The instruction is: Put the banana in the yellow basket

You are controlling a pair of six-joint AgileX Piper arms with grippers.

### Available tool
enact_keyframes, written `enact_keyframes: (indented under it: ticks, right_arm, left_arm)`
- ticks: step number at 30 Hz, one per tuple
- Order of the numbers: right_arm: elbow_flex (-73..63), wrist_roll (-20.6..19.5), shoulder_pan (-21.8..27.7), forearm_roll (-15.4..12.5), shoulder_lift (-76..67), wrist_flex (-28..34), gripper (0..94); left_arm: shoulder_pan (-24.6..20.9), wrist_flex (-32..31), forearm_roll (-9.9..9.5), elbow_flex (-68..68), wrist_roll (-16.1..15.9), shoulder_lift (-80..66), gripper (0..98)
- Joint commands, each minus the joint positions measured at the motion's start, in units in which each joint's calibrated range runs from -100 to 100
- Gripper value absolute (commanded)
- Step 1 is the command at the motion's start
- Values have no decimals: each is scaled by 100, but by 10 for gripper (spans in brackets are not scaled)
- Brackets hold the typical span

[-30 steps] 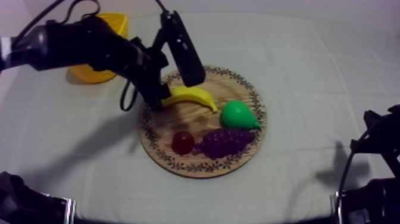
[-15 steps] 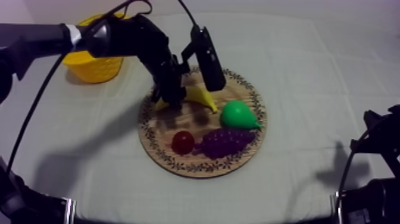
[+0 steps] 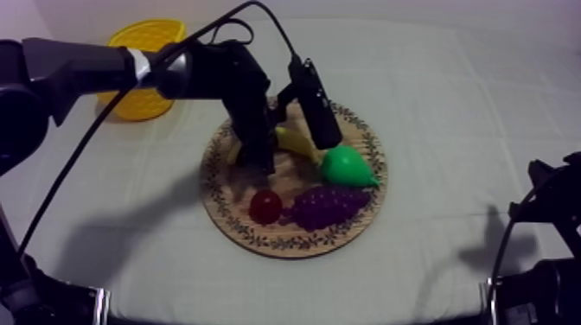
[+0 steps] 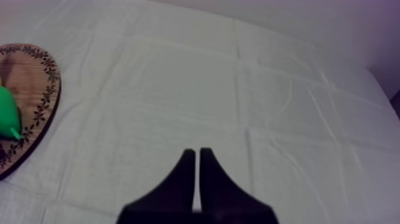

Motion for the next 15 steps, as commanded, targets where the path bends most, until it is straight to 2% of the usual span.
enact_keyframes:
  ticks: [1, 8, 15]
  right_arm:
    - [5, 1, 3, 1, -5, 1, 4]
    - [5, 1, 3, 1, -5, 1, 4]
    - [5, 1, 3, 1, -5, 1, 4]
  left_arm:
    - [11, 32, -85, -19, 201, -61, 260]
    - [-58, 377, -383, -273, 411, -817, 197]
    - [-640, 697, -505, -709, 280, -1675, 201]
